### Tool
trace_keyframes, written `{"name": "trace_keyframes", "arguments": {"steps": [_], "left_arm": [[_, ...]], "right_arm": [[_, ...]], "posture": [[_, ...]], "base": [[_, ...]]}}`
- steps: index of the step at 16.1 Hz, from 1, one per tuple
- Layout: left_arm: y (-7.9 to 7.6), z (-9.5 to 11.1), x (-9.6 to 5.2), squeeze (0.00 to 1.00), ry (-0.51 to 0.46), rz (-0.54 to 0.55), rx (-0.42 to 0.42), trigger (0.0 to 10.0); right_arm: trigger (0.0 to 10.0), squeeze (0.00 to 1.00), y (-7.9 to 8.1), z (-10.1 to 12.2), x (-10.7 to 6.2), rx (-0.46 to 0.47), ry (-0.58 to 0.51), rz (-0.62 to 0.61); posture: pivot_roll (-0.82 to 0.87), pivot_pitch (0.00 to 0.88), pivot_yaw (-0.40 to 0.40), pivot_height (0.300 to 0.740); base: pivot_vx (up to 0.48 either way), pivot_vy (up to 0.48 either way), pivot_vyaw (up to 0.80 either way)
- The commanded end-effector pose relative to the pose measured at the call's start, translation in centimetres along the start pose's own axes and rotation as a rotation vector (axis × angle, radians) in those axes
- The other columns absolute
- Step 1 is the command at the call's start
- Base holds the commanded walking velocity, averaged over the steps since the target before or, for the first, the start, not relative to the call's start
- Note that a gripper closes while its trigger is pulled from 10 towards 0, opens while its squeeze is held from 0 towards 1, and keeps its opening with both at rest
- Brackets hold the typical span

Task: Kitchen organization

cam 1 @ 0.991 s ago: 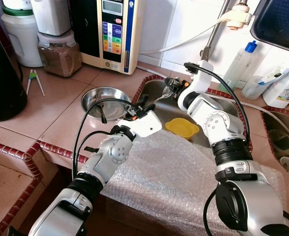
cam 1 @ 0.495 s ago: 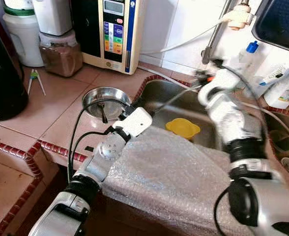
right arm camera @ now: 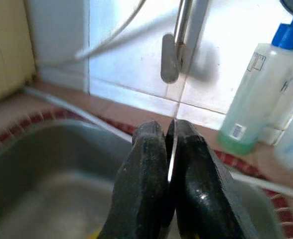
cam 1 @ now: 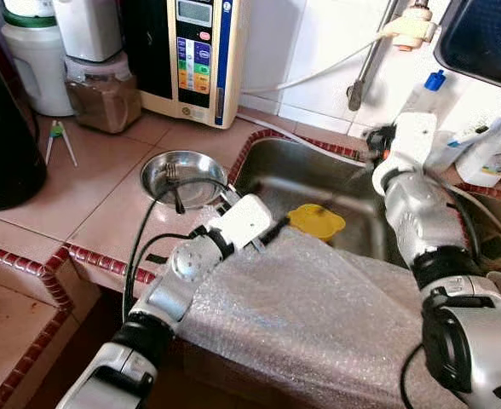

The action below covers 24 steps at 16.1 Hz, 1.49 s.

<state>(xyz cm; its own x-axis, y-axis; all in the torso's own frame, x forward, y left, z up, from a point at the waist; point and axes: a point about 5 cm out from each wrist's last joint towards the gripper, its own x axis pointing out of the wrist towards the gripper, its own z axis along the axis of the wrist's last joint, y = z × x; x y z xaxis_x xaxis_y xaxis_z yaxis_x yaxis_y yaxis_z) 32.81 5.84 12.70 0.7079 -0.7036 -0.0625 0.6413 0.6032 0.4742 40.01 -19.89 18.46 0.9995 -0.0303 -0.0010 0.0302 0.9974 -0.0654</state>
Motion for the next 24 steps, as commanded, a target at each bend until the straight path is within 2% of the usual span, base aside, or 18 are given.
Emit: {"name": "trace_keyframes", "arguments": {"steps": [1, 3, 4, 7, 8, 9, 10, 12, 18, 20, 21, 23, 24], "left_arm": [[-0.6, 0.2, 0.1, 1.0, 0.005, -0.05, -0.006, 10.0], [-0.7, 0.1, 0.1, 1.0, 0.011, -0.066, -0.009, 10.0], [-0.6, 0.2, 0.0, 1.0, 0.015, -0.069, -0.017, 10.0], [-0.6, 0.3, -0.1, 1.0, 0.02, -0.086, -0.022, 10.0], [-0.7, 0.3, -0.1, 1.0, 0.021, -0.089, -0.024, 10.0], [-0.8, 0.2, -0.1, 1.0, 0.024, -0.1, -0.029, 10.0], [-0.8, 0.2, -0.1, 1.0, 0.026, -0.104, -0.03, 10.0], [-1.1, 0.1, -0.1, 1.0, 0.038, -0.124, -0.034, 10.0], [-0.8, 0.0, -0.1, 1.0, 0.056, -0.101, -0.04, 10.0], [0.2, -0.3, -0.1, 1.0, 0.081, -0.018, -0.038, 10.0], [1.6, -0.5, -0.1, 1.0, 0.094, 0.081, -0.045, 10.0], [3.1, -0.5, -0.3, 1.0, 0.107, 0.185, -0.05, 10.0], [4.2, -0.9, -0.5, 1.0, 0.134, 0.266, -0.074, 10.0]], "right_arm": [[0.0, 0.0, -0.9, -0.7, -0.3, -0.064, 0.009, -0.011], [0.0, 0.0, -1.1, -1.5, -0.5, -0.107, 0.028, 0.006], [0.0, 0.0, -1.2, -2.7, -1.0, -0.175, 0.047, 0.038], [0.1, 0.0, -1.8, -4.2, -1.6, -0.251, 0.074, 0.046], [3.8, 0.0, -2.0, -4.5, -1.8, -0.25, 0.081, 0.044], [10.0, 0.42, -2.1, -5.0, -2.0, -0.246, 0.098, 0.05], [10.0, 1.0, -2.1, -5.2, -2.0, -0.243, 0.104, 0.056], [10.0, 1.0, -1.6, -5.9, -2.3, -0.238, 0.129, 0.088], [10.0, 1.0, -0.8, -5.9, -2.2, -0.232, 0.113, 0.15], [10.0, 1.0, -0.7, -5.9, -2.2, -0.219, 0.109, 0.163], [10.0, 1.0, -0.3, -5.6, -2.1, -0.19, 0.09, 0.175], [10.0, 1.0, 0.6, -5.4, -2.1, -0.133, 0.07, 0.218], [10.0, 1.0, 1.7, -5.2, -2.0, -0.116, 0.042, 0.266]], "posture": [[-0.01, 0.0, -0.118, 0.74], [-0.01, 0.0, -0.117, 0.74], [-0.01, 0.0, -0.115, 0.74], [-0.01, 0.0, -0.113, 0.74], [-0.01, 0.0, -0.115, 0.74], [-0.01, 0.0, -0.115, 0.74], [-0.01, 0.0, -0.115, 0.74], [-0.01, 0.0, -0.117, 0.74], [-0.01, 0.0, -0.123, 0.74], [-0.01, 0.0, -0.123, 0.74], [-0.02, 0.0, -0.122, 0.74], [-0.02, 0.0, -0.121, 0.74], [-0.02, 0.0, -0.119, 0.74]], "base": [[0.0, 0.0, 0.0], [0.0, 0.0, 0.0], [0.0, 0.0, 0.0], [0.0, 0.0, 0.0], [0.0, 0.0, 0.0], [0.0, 0.0, 0.0], [0.0, 0.0, 0.0], [0.0, 0.0, 0.0], [0.0, 0.0, 0.0], [0.0, 0.0, 0.0], [0.0, 0.0, 0.0], [0.0, 0.0, 0.0], [0.0, 0.0, 0.0]]}}
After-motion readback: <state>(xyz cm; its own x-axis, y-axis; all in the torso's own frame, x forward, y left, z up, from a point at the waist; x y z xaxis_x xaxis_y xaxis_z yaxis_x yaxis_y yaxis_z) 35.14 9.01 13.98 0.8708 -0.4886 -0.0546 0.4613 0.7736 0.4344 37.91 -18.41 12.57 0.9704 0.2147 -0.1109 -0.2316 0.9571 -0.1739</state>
